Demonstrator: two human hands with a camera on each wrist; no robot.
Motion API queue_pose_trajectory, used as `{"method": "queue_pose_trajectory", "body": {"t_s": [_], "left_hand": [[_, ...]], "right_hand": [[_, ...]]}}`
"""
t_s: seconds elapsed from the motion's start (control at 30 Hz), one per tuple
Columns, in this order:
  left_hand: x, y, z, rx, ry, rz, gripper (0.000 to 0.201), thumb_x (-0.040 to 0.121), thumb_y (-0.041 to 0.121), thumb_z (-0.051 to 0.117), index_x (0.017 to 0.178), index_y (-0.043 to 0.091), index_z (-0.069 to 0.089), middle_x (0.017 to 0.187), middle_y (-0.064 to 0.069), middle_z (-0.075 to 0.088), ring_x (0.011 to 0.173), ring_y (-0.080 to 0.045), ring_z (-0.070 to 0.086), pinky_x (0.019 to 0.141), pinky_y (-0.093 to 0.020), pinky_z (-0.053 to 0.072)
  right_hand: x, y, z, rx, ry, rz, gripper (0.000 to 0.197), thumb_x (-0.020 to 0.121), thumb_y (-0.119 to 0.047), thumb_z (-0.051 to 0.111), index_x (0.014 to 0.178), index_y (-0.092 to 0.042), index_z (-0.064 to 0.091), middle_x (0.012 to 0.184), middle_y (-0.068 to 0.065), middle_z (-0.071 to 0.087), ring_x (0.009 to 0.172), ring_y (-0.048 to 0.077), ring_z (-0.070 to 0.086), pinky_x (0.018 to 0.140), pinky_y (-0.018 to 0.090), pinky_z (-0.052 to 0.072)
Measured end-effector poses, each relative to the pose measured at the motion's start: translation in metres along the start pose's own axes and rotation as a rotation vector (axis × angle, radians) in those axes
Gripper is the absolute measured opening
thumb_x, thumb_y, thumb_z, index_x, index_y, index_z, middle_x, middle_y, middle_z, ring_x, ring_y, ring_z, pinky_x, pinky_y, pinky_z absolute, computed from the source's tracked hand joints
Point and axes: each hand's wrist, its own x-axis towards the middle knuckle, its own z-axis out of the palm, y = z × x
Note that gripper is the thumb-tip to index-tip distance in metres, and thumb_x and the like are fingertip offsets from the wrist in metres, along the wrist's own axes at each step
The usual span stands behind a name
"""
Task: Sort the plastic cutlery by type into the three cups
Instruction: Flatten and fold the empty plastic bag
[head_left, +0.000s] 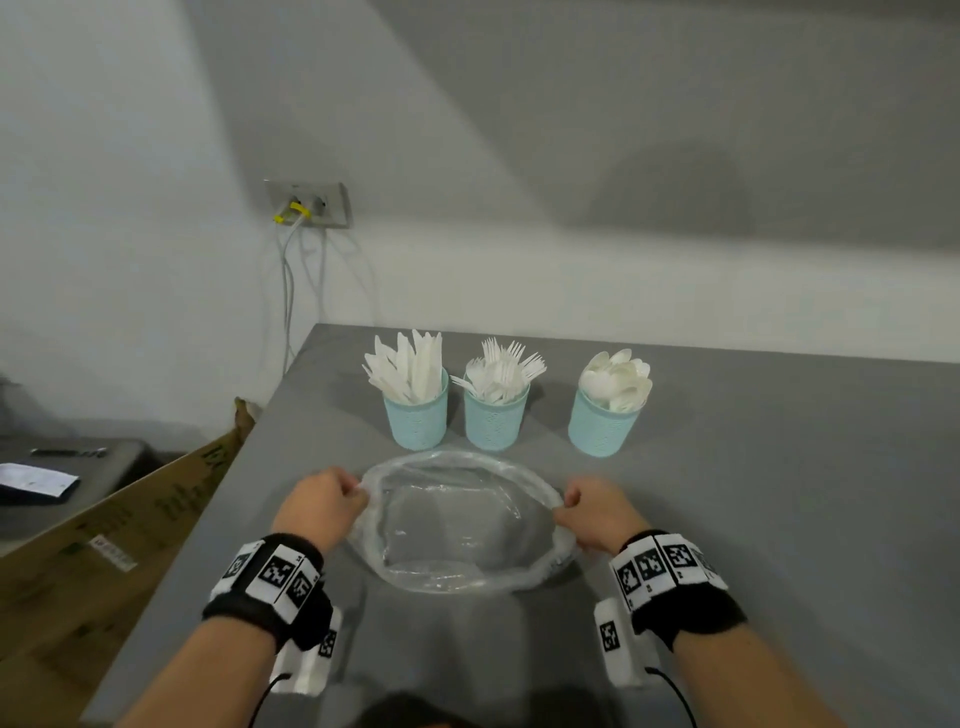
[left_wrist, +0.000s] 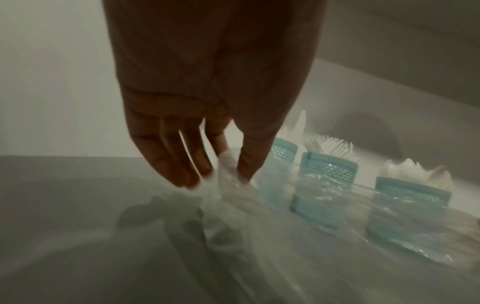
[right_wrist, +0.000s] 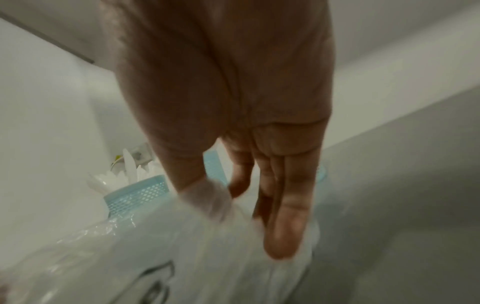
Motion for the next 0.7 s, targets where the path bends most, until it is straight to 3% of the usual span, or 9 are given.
{"method": "queue_pose_trajectory", "body": {"t_s": [0.07, 0.17, 0.23, 0.3, 0.4, 0.47, 0.5, 0.6, 0.7], "left_hand": [[-0.005, 0.002, -0.001, -0.049, -0.033, 0.036, 0.012, 0.086, 0.027, 0.063, 0.083, 0.018, 0.055, 0.085, -0.004, 0.065, 0.076, -0.019, 0.056, 0.070, -0.027, 0.042], [-0.013, 0.010, -0.001, -0.120, -0.038, 0.149, 0.025, 0.086, 0.023, 0.062, 0.070, 0.021, 0.044, 0.066, 0.003, 0.054, 0.063, -0.014, 0.050, 0.054, -0.023, 0.035], [-0.020, 0.016, -0.002, -0.157, -0.067, 0.214, 0.029, 0.086, 0.022, 0.062, 0.068, 0.020, 0.040, 0.064, 0.005, 0.048, 0.062, -0.016, 0.045, 0.054, -0.023, 0.034], [-0.026, 0.021, -0.005, -0.250, -0.067, 0.286, 0.027, 0.087, 0.026, 0.064, 0.071, 0.019, 0.044, 0.069, 0.004, 0.048, 0.065, -0.016, 0.045, 0.058, -0.024, 0.035], [-0.034, 0.027, -0.015, -0.487, -0.108, 0.307, 0.023, 0.091, 0.039, 0.057, 0.086, 0.016, 0.060, 0.092, -0.004, 0.057, 0.082, -0.020, 0.058, 0.074, -0.026, 0.046], [-0.039, 0.028, -0.019, -0.583, -0.163, 0.284, 0.017, 0.091, 0.034, 0.058, 0.095, 0.018, 0.062, 0.104, -0.009, 0.058, 0.092, -0.024, 0.061, 0.079, -0.025, 0.050], [-0.042, 0.027, -0.020, -0.555, -0.172, 0.286, 0.011, 0.087, 0.029, 0.065, 0.094, 0.022, 0.061, 0.104, -0.007, 0.059, 0.089, -0.021, 0.061, 0.075, -0.022, 0.048], [-0.045, 0.023, -0.020, -0.449, -0.138, 0.257, 0.037, 0.072, 0.010, 0.081, 0.087, 0.025, 0.050, 0.084, 0.000, 0.056, 0.073, -0.016, 0.053, 0.064, -0.023, 0.041], [-0.043, 0.012, -0.024, -0.330, 0.065, 0.159, 0.034, 0.074, 0.004, 0.071, 0.086, 0.024, 0.047, 0.076, 0.000, 0.058, 0.072, -0.022, 0.057, 0.060, -0.030, 0.042]], "right_hand": [[-0.002, 0.000, 0.002, 0.136, 0.078, -0.014, 0.026, 0.084, -0.018, 0.059, 0.062, -0.017, 0.044, 0.064, 0.002, 0.052, 0.064, 0.021, 0.055, 0.073, 0.041, 0.055], [-0.010, -0.005, 0.001, 0.261, 0.112, -0.065, 0.031, 0.084, -0.017, 0.060, 0.059, -0.017, 0.043, 0.060, -0.001, 0.048, 0.062, 0.017, 0.048, 0.069, 0.036, 0.049], [-0.020, -0.011, 0.000, 0.406, 0.120, -0.114, 0.037, 0.088, -0.028, 0.062, 0.056, -0.017, 0.045, 0.054, -0.006, 0.047, 0.054, 0.011, 0.045, 0.059, 0.028, 0.042], [-0.029, -0.014, -0.001, 0.602, 0.076, -0.114, 0.035, 0.091, -0.035, 0.058, 0.063, -0.014, 0.060, 0.060, -0.005, 0.059, 0.055, 0.011, 0.052, 0.059, 0.023, 0.043], [-0.035, -0.013, -0.001, 0.645, 0.057, -0.154, 0.005, 0.087, -0.014, 0.063, 0.085, -0.014, 0.067, 0.085, 0.006, 0.067, 0.068, 0.018, 0.058, 0.066, 0.026, 0.048], [-0.036, -0.009, 0.002, 0.587, 0.095, -0.180, 0.022, 0.081, 0.000, 0.065, 0.088, -0.019, 0.056, 0.089, 0.006, 0.061, 0.070, 0.017, 0.055, 0.064, 0.027, 0.048], [-0.039, -0.009, 0.005, 0.593, 0.142, -0.175, 0.032, 0.078, 0.005, 0.066, 0.088, -0.020, 0.049, 0.086, 0.005, 0.056, 0.070, 0.016, 0.053, 0.062, 0.026, 0.047], [-0.043, -0.009, 0.005, 0.539, 0.328, -0.107, 0.037, 0.075, 0.011, 0.059, 0.092, -0.016, 0.041, 0.083, 0.002, 0.048, 0.070, 0.016, 0.048, 0.060, 0.026, 0.043], [-0.048, 0.007, -0.003, 0.429, 0.504, 0.027, 0.026, 0.076, 0.012, 0.050, 0.087, -0.011, 0.043, 0.077, 0.002, 0.050, 0.072, 0.023, 0.048, 0.056, 0.027, 0.039]]}}
